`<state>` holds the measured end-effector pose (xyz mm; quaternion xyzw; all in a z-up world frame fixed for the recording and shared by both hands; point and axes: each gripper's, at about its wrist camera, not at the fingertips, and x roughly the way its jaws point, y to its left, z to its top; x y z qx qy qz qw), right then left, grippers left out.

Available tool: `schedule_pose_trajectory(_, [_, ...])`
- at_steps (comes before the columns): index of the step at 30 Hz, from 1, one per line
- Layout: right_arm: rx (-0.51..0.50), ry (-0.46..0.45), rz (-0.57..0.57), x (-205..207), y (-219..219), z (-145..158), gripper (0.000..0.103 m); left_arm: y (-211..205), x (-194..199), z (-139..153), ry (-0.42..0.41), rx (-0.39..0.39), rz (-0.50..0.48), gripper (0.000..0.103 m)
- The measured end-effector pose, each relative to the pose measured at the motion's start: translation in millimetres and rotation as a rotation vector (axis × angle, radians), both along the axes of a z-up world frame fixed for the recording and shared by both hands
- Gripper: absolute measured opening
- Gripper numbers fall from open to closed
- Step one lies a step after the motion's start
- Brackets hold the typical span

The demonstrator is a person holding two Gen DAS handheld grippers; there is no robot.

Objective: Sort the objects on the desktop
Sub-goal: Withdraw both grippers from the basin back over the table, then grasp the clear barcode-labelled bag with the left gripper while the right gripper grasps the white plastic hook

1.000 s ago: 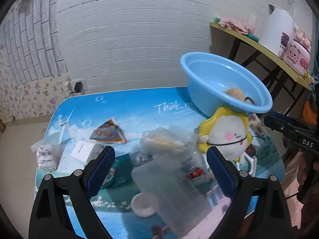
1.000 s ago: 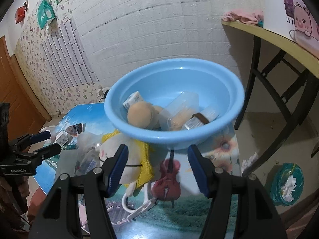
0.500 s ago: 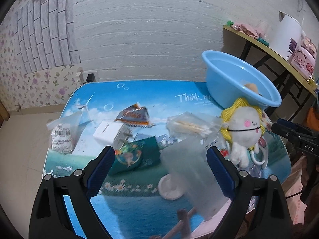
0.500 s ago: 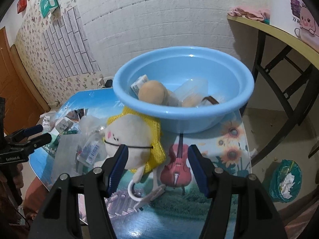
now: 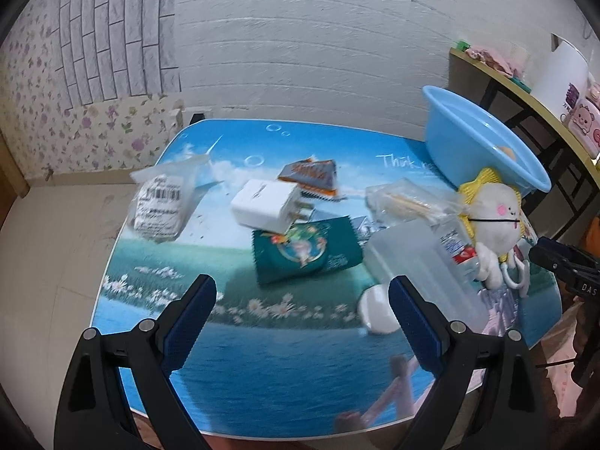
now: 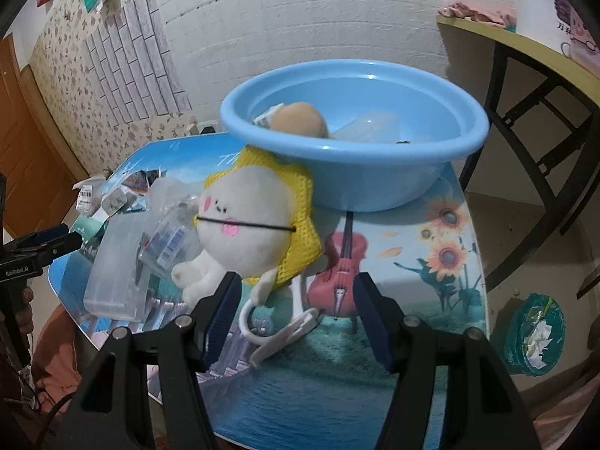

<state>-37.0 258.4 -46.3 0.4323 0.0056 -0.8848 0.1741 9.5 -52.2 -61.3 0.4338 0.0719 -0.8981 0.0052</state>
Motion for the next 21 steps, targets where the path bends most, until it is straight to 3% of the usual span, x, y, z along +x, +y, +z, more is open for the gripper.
schedule_pose_trajectory(13, [0.093, -0.034, 0.049, 10.9, -15.4, -24.6, 0.062, -49.5, 14.9, -18.0, -0.029, -0.005, 0.119, 0.093])
schedule_pose_trajectory(21, [0.143, -0.021, 0.065, 9.1, -25.5, -32.9, 0.061, -65.9, 16.4, -29.6, -0.038, -0.003, 0.144, 0.093])
